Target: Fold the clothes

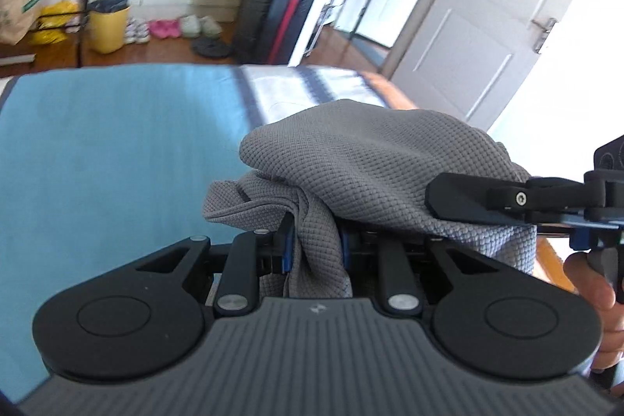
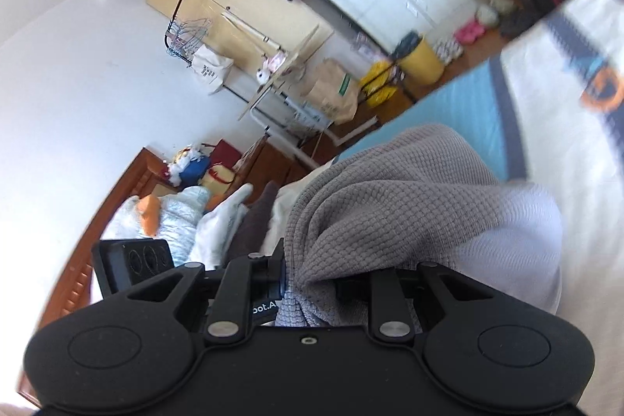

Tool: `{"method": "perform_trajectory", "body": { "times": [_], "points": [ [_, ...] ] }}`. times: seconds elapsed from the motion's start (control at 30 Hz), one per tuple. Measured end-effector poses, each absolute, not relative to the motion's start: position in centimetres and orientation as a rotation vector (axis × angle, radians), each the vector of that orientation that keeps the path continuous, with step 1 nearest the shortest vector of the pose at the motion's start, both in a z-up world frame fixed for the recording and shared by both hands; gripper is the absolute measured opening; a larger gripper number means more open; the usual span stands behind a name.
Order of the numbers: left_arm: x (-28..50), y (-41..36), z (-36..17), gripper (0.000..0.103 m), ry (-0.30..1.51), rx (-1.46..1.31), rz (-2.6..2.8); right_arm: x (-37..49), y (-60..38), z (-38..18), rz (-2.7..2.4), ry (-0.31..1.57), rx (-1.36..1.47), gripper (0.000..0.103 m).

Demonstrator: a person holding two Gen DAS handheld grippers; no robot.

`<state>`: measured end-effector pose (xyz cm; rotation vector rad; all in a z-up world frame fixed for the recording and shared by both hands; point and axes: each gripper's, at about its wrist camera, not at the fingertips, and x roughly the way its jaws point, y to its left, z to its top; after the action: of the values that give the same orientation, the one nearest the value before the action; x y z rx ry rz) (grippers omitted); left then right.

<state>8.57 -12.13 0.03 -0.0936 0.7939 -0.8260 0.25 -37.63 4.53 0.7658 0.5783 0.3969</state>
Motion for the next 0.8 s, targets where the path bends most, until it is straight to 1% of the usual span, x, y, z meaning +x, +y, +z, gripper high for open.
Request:
{"method": "perform_trajectory", "body": {
  "times": [0.17, 0.23, 0.27, 0.3, 0.33, 0.37, 0.4, 0.43, 0.5, 0.57, 0.7, 0.8],
  "points": [
    [8.0, -15.7, 3.5, 0.02, 0.642, -0.116, -0.871, -2.1, -41.1, 9.2, 0.364, 0.435, 0.641, 0.025],
    [7.9, -17.8, 5.0, 0.021, 0.558, -0.079, -0.879, -2.7, -41.7, 11.5, 0.335, 0.341, 0.422, 0.024],
    [7.8, -18.9, 5.8, 0.028, 0.517, -0.061, -0.883, -3.1, -41.9, 12.3, 0.309, 0.287, 0.298, 0.025],
    [7.8, -20.0, 6.4, 0.035, 0.475, -0.036, -0.881, -3.4, -41.5, 12.0, 0.242, 0.207, 0.117, 0.025],
    [8.3, -21.5, 5.9, 0.053, 0.441, 0.028, -0.845, -3.5, -41.4, 11.5, 0.175, 0.143, -0.031, 0.028],
    [9.2, -23.0, 4.4, 0.063, 0.457, 0.093, -0.802, -2.7, -42.4, 10.2, 0.104, 0.152, -0.04, 0.042],
    [10.1, -24.5, 3.0, 0.064, 0.473, 0.158, -0.759, -1.2, -43.8, 8.5, 0.006, 0.222, 0.013, 0.053],
    [10.9, -26.1, 1.5, 0.064, 0.489, 0.222, -0.715, 0.2, -45.4, 6.5, -0.107, 0.319, 0.098, 0.067],
    [12.0, -28.0, -1.6, 0.064, 0.562, 0.301, -0.698, 1.7, -48.6, 2.4, -0.258, 0.471, 0.243, 0.066],
    [11.7, -28.0, -4.4, 0.064, 0.633, 0.274, -0.762, 2.2, -51.5, -1.4, -0.351, 0.589, 0.366, 0.066],
    [11.6, -27.2, -8.5, 0.064, 0.74, 0.254, -0.832, 1.8, -54.4, -3.7, -0.382, 0.706, 0.532, 0.066],
    [12.4, -25.2, -10.6, 0.064, 0.78, 0.183, -0.853, 1.4, -55.1, -3.8, -0.339, 0.693, 0.603, 0.066]
  ]
}}
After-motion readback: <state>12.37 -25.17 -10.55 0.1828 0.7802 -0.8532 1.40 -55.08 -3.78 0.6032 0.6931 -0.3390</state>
